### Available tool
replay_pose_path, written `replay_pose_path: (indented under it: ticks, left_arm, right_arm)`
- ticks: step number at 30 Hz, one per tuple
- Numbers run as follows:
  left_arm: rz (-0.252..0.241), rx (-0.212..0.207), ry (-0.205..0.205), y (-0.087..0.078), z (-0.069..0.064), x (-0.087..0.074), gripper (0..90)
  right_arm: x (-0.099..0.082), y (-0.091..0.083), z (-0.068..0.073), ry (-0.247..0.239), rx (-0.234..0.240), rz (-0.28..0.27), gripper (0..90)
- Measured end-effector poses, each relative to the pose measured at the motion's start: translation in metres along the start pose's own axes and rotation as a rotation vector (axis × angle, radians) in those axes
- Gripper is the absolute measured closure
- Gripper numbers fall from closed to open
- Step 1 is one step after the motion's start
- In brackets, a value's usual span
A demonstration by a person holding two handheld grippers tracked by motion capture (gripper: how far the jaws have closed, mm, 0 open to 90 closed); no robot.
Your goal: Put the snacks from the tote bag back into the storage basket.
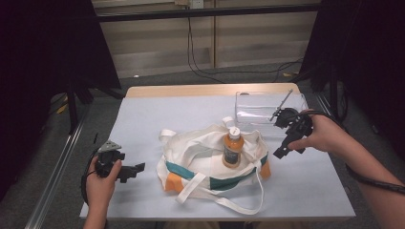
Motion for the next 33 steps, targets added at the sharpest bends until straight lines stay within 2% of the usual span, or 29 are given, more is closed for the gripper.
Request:
replay_pose_path:
  ticks: [8, 15, 33]
  left_arm:
    - [-0.008, 0.003, -0.010, -0.002, 0.001, 0.000, 4.6]
    - [0.000, -0.001, 0.000, -0.002, 0.001, 0.000, 4.6]
    - [-0.007, -0.001, -0.008, -0.002, 0.001, -0.001, 4.6]
  right_arm:
    - [0.011, -0.001, 0.006, -0.019, 0.006, -0.005, 7.1]
    - [0.024, -0.001, 0.013, -0.041, 0.006, -0.008, 7.1]
    - [0.047, 0.004, 0.026, -0.076, 0.016, -0.002, 7.1]
Point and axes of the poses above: each handheld gripper's, and its own axes: y roughly forward along the jaws, x roughly out of its top, z roughly to its left, the point moved 6 cm from there along y, roughly forward along the jaws, and after that the axes turned 2 degrees about y, right-handed, at the moved point
